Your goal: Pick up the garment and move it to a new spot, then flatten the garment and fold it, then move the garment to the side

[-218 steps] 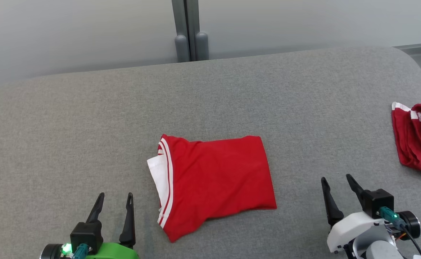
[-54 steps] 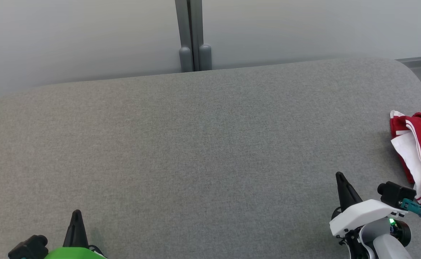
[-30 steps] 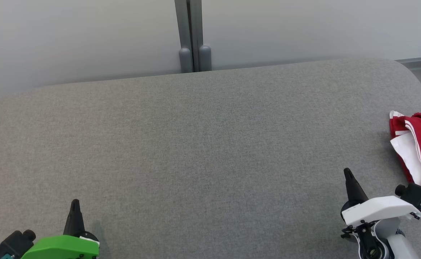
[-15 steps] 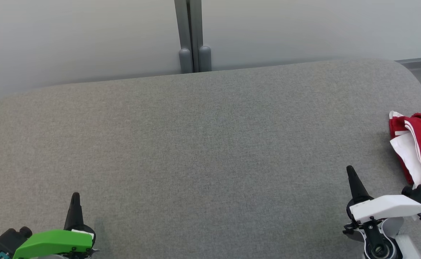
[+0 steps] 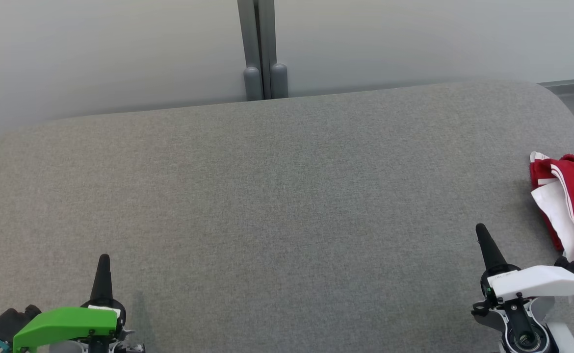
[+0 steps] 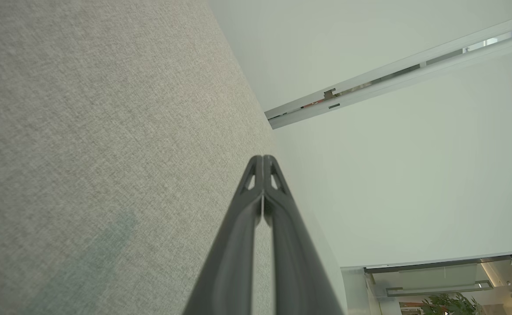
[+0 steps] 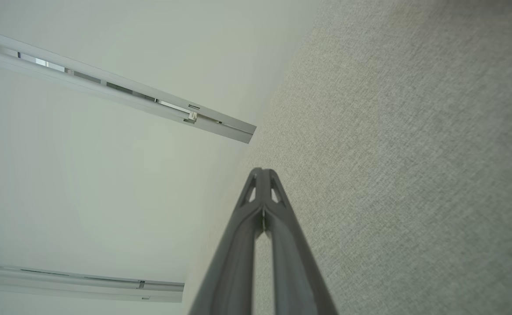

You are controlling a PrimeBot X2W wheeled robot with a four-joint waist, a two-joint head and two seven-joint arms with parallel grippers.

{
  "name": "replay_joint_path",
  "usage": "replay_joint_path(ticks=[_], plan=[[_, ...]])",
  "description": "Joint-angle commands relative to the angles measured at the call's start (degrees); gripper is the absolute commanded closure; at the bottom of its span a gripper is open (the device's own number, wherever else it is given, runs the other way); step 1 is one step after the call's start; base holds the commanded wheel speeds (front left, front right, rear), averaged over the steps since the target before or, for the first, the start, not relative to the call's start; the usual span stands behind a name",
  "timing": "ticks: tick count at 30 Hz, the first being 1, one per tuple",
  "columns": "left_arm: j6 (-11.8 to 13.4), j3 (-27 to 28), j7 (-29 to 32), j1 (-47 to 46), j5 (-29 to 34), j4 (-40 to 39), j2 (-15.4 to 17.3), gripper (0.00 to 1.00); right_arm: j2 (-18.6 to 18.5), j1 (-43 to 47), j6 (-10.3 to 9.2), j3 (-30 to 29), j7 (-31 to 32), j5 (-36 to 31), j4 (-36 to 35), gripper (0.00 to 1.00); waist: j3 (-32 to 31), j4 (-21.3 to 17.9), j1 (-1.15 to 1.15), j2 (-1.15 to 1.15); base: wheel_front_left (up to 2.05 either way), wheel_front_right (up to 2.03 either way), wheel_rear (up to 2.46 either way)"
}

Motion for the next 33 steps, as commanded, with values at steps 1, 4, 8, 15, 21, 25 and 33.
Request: replay_joint_path(ticks=[1, 4, 8, 15, 21, 25, 33], plan=[[-0.2, 0.3, 0.4, -1.4, -1.5, -0.8, 0.5, 1.0, -0.3, 0.1, -0.03, -0.3, 0.5, 1.5, -0.9, 1.0, 0.0, 0.0, 0.0, 0.0, 0.0, 0.0, 0.0], [-0.2, 0.3, 0.8, -1.6, -3.1, -0.9, 0.5, 1.0, -0.4, 0.3, -0.03, -0.4, 0.9, 3.2, -1.3, 1.0, 0.0, 0.0, 0.0, 0.0, 0.0, 0.0, 0.0], [-0.2, 0.4, 1.3, -1.7, -5.2, -1.1, 0.5, 1.0, -0.4, 0.4, -0.03, -0.6, 1.5, 5.3, -1.7, 1.0, -0.1, 0.0, 0.0, 0.0, 0.0, 0.0, 0.0], [-0.2, 0.4, 2.3, -2.2, -8.6, -1.4, 0.6, 1.0, -0.4, 0.8, -0.03, -0.9, 2.3, 8.7, -2.4, 1.0, -0.1, 0.0, 0.0, 0.0, 0.0, 0.0, 0.0], [-0.3, 0.5, 3.0, -2.5, -11.4, -1.6, 0.6, 1.0, -0.4, 1.0, -0.03, -1.1, 3.0, 11.6, -3.1, 1.0, -0.2, -0.1, 0.0, 0.0, 0.0, 0.0, 0.0], [-0.3, 0.5, 3.5, -2.7, -13.1, -1.8, 0.6, 1.0, -0.4, 1.2, -0.03, -1.3, 3.5, 13.4, -3.5, 1.0, -0.2, -0.1, 0.0, 0.0, 0.0, 0.0, 0.0], [-0.3, 0.6, 4.4, -3.0, -16.7, -2.1, 0.6, 1.0, -0.5, 1.4, -0.03, -1.6, 4.4, 16.9, -4.2, 1.0, -0.3, -0.1, 0.0, 0.0, 0.0, 0.0, 0.0]])
